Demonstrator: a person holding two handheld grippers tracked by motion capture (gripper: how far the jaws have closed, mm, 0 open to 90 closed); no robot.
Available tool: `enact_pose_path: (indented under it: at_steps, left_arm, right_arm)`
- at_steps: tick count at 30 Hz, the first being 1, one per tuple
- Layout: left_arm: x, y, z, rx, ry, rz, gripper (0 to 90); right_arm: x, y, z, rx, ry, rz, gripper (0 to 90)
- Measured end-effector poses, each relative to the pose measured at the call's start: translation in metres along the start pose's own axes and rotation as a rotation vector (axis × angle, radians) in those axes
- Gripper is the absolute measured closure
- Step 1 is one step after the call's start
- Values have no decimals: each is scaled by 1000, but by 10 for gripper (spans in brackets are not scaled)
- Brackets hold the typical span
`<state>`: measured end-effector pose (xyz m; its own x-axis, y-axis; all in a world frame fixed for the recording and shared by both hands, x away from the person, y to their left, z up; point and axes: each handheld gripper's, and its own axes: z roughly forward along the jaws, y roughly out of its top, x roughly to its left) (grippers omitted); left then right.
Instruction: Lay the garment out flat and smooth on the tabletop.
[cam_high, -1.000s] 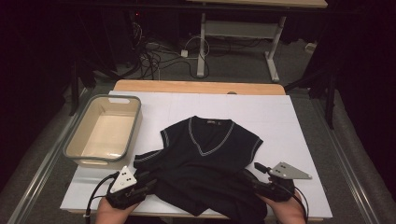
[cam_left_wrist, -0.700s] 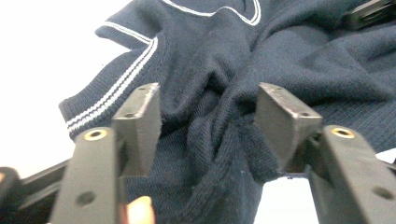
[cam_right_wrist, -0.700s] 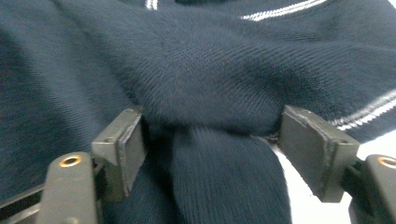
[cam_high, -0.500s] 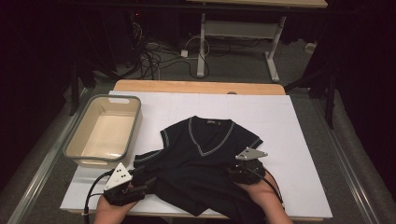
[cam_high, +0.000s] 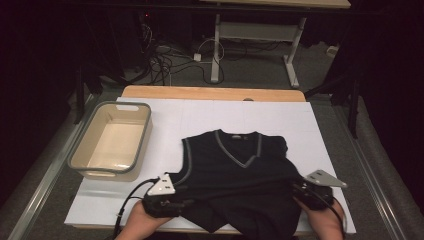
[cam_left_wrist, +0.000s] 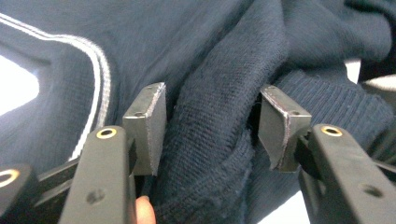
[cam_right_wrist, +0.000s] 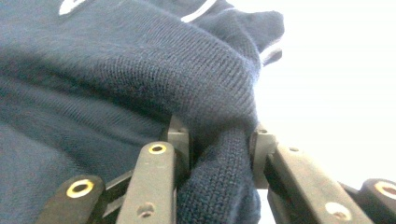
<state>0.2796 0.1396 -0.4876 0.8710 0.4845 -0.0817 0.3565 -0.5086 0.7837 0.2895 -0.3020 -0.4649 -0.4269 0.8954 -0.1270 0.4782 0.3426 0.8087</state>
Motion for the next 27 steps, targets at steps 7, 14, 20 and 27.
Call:
enact_pose_path:
  at_steps: [7, 14, 20, 27]
  left_arm:
    - [-1, 17, -1, -132, -12, -2, 366]
    - [24, 45, 8, -145, 107, -78, 349]
    - [57, 54, 55, 161, 175, -203, 252]
    - [54, 44, 51, 69, 103, -163, 720]
  right_arm:
    - [-13, -25, -15, -19, 27, 67, 561]
    - [-12, -22, -24, -80, 53, 109, 454]
    - [-7, -18, -25, -88, 45, 92, 451]
    - [-5, -14, -18, -88, 55, 91, 451]
